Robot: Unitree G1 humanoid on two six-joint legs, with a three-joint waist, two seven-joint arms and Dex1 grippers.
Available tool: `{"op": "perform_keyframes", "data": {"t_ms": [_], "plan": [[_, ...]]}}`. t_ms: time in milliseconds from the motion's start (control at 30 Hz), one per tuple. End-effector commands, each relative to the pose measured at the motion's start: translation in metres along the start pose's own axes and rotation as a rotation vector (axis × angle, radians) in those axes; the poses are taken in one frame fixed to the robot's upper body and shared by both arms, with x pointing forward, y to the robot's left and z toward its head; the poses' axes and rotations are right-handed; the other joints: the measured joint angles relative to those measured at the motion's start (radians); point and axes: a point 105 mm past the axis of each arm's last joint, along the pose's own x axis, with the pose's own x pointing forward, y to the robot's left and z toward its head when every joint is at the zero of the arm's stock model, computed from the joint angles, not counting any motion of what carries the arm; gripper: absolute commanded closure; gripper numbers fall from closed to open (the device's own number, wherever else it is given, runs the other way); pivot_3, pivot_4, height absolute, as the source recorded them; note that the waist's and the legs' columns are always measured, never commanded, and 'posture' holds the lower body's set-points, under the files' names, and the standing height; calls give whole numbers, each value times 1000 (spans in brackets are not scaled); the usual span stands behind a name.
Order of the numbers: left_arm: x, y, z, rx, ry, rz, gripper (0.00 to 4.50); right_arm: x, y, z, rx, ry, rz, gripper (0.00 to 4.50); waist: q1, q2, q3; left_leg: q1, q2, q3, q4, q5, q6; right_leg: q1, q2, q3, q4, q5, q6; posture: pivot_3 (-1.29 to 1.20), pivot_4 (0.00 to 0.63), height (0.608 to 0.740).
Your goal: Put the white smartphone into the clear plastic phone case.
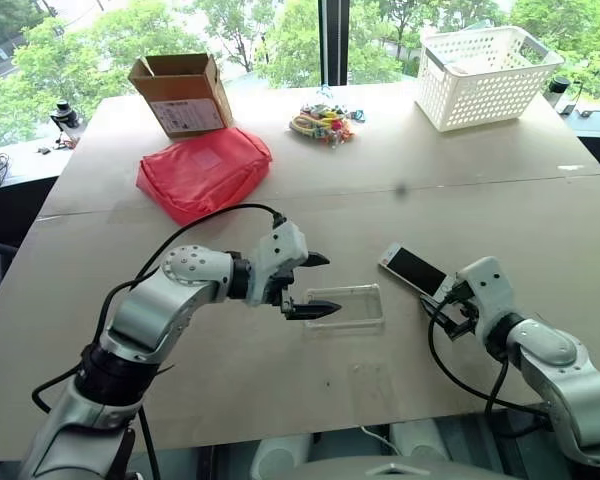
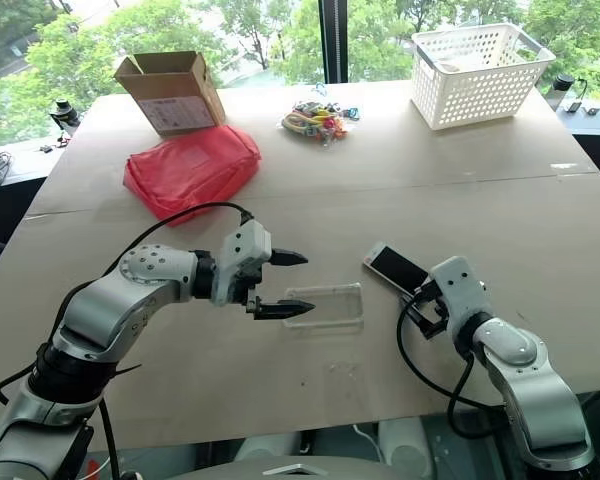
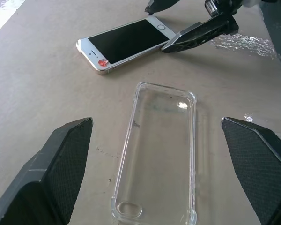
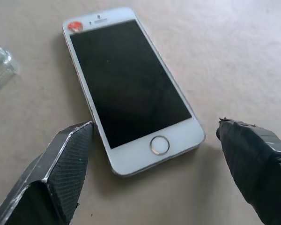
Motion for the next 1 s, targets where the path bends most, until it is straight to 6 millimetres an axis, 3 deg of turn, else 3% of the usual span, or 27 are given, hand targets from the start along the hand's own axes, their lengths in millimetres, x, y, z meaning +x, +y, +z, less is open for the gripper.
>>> {"op": "perform_keyframes", "data": {"t_ms": [33, 333, 533, 667, 1000], "plan": [[-3, 1, 15, 44, -43, 6, 38, -6, -7, 8, -58, -122, 93, 0, 0, 0, 0, 0, 0, 0, 0, 0, 0, 0, 0, 0, 0, 0, 0, 0, 150, 740], [-12, 14, 33, 152, -60, 119, 38, 17, -22, -1, -94, -141, 256, 0, -3, 0, 0, 2, 0, 2, 0, 0, 0, 0, 1, 2, 3, 0, 0, 0, 150, 740], [-16, 11, 36, 183, -39, 147, 38, 19, -2, -6, -149, -158, 442, 0, -3, 0, 0, 2, 1, 2, 0, 2, -3, 0, 0, 2, 3, 0, 0, 0, 150, 740], [-16, 9, 35, 185, -34, 151, 38, 24, 1, -9, -178, -144, 509, 0, -5, 0, 0, 2, 1, 2, 0, 1, -2, 0, 1, 2, 3, 0, 0, 0, 150, 740], [-16, 9, 34, 181, -33, 173, 38, 40, -17, -18, -96, -115, 318, 0, -22, -1, -1, 14, 1, 6, 0, 0, 0, 7, 1, 7, 7, 0, 0, 0, 150, 740]]}}
